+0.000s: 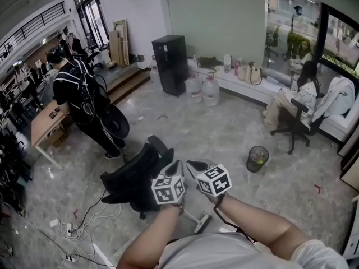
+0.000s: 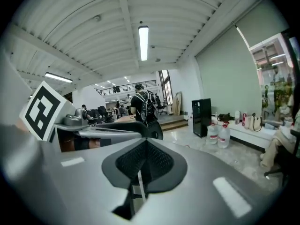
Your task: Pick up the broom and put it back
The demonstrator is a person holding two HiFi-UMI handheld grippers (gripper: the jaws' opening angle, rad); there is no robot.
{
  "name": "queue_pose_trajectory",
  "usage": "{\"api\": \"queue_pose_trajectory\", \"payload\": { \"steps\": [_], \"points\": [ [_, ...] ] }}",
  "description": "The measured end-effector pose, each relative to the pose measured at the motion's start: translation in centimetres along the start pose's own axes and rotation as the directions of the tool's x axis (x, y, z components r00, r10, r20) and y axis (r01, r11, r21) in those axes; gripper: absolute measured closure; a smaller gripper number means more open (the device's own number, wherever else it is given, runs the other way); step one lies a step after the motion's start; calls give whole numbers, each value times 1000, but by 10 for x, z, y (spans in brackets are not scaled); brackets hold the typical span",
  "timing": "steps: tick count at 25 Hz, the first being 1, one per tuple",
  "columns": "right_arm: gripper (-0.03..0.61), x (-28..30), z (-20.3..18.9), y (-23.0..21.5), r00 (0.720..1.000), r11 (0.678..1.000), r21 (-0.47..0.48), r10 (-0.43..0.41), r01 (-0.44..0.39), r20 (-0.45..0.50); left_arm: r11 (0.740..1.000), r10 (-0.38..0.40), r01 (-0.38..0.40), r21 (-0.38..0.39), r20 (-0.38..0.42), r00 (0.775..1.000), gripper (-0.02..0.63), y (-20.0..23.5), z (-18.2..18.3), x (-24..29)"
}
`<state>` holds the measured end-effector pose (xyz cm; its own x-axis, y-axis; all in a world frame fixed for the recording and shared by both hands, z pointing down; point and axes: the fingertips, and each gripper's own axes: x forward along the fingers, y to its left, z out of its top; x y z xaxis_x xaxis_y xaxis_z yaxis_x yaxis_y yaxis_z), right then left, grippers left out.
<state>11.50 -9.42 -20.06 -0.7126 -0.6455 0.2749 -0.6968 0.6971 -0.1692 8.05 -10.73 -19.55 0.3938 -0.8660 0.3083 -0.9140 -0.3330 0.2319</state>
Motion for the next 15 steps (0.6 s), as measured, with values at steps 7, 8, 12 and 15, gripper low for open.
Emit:
{"api": "queue_pose_trajectory", "payload": {
  "steps": [7,8,12,15],
  "points": [
    [577,-37,28,-25,996,998,-27,-47,49,74,999,-24,22,40,60,998,607,-46,29,11],
    [577,-39,28,-27,996,998,-22,-51,52,78,999,-27,25,44,63,998,607,-49,30,12],
    [577,-43,31,-31,995,998,-16,-59,60,82,998,-31,28,51,63,998,607,-56,33,14],
    [577,-49,34,-37,994,998,-8,-60,61,89,999,-27,24,45,58,998,606,-61,32,17]
  ]
}}
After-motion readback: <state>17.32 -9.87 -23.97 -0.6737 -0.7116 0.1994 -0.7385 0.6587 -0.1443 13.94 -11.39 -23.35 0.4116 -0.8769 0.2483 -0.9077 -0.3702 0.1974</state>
